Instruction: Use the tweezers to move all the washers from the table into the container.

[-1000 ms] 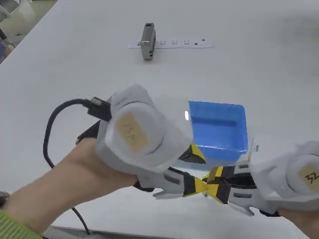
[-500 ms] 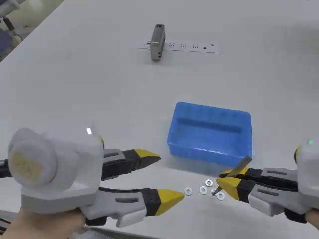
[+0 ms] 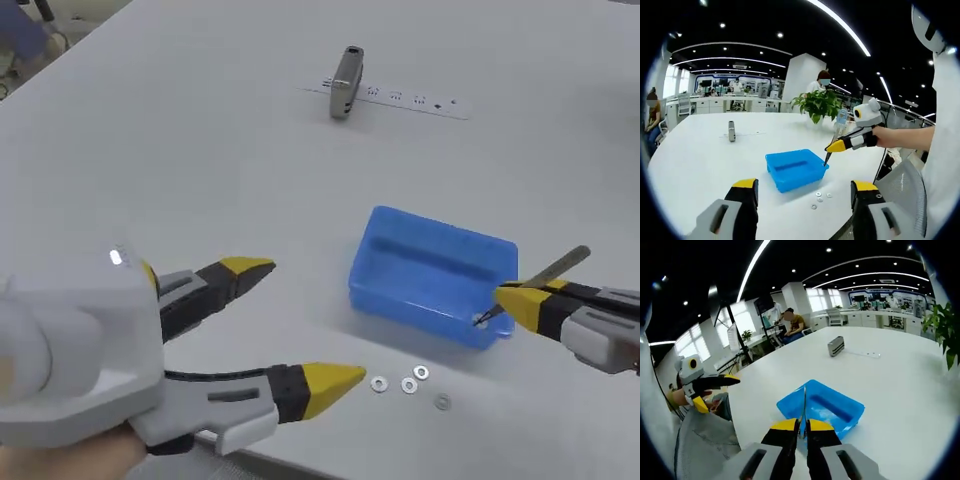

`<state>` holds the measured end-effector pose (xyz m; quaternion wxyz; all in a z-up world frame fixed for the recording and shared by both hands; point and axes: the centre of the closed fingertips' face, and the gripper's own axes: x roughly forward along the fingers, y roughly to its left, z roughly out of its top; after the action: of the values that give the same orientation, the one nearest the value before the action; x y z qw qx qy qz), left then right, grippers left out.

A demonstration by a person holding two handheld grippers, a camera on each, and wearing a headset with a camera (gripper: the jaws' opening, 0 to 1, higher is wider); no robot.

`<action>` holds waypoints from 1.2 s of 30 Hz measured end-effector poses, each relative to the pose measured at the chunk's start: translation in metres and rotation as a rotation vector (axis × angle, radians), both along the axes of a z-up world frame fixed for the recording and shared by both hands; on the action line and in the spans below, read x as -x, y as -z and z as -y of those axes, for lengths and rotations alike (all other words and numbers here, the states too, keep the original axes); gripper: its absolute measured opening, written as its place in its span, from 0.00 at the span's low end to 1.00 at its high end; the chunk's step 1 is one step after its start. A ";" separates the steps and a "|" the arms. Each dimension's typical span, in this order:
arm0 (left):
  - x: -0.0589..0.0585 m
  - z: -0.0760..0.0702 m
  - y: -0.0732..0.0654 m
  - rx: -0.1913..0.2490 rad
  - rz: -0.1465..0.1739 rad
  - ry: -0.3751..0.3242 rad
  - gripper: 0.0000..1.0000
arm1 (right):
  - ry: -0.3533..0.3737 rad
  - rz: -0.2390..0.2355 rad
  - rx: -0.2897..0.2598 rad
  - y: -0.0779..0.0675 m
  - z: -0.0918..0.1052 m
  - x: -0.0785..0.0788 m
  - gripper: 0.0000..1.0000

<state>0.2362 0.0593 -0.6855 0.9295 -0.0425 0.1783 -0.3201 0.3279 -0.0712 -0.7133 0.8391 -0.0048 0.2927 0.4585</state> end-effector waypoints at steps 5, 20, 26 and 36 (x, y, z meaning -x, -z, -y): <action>-0.002 -0.012 -0.001 -0.011 0.018 -0.074 0.95 | 0.043 0.022 0.034 0.007 0.001 -0.022 0.03; -0.003 -0.032 0.000 -0.068 0.036 -0.136 0.99 | 0.041 0.034 0.122 0.050 -0.002 -0.048 0.03; -0.001 -0.037 0.005 -0.090 0.023 -0.139 0.99 | 0.019 0.044 0.142 0.060 -0.003 -0.047 0.03; 0.001 -0.039 0.007 -0.104 0.013 -0.142 0.99 | 0.005 0.062 0.149 0.062 -0.004 -0.045 0.04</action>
<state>0.2352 0.0984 -0.6921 0.9519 -0.0046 0.1853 -0.2439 0.3733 -0.0672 -0.7750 0.8461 -0.0806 0.2998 0.4333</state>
